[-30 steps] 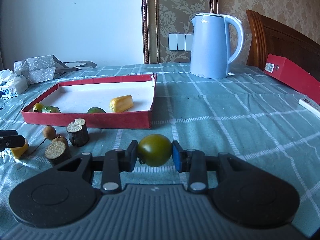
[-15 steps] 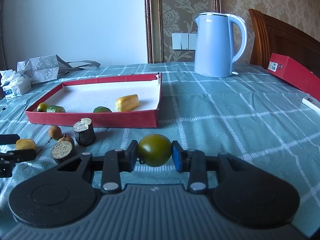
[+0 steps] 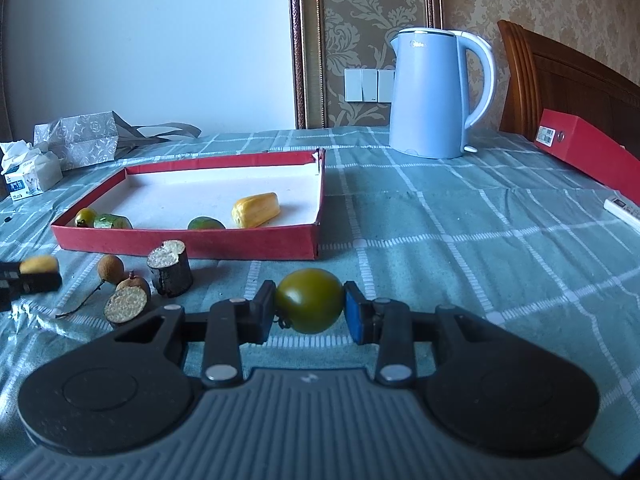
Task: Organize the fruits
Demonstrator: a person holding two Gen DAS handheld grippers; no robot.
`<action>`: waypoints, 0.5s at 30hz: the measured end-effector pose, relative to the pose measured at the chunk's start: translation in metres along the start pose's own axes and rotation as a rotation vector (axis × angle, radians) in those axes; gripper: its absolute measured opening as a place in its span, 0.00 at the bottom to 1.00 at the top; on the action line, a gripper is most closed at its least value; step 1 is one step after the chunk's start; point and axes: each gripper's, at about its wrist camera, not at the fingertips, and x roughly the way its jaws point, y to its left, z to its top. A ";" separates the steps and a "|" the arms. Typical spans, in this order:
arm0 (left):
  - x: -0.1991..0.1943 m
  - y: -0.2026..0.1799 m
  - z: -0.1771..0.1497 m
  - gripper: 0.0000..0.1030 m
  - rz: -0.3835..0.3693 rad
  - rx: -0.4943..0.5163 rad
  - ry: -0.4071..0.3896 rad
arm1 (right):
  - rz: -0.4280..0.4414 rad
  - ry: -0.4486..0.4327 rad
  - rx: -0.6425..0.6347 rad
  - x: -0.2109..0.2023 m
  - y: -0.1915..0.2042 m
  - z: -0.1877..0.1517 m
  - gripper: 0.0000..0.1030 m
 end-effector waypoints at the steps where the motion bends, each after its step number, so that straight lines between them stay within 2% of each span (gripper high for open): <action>1: 0.000 0.001 0.007 0.40 0.008 0.000 -0.019 | 0.000 0.001 -0.002 0.001 0.000 0.000 0.33; 4: 0.010 0.003 0.031 0.40 0.041 -0.001 -0.054 | 0.000 0.001 -0.009 0.002 0.002 0.002 0.33; 8: 0.039 0.010 0.060 0.39 0.066 -0.037 -0.059 | -0.002 0.000 -0.011 0.003 0.003 0.004 0.33; 15: 0.097 0.016 0.080 0.40 0.101 -0.055 0.028 | -0.004 0.009 -0.005 0.009 -0.001 0.006 0.33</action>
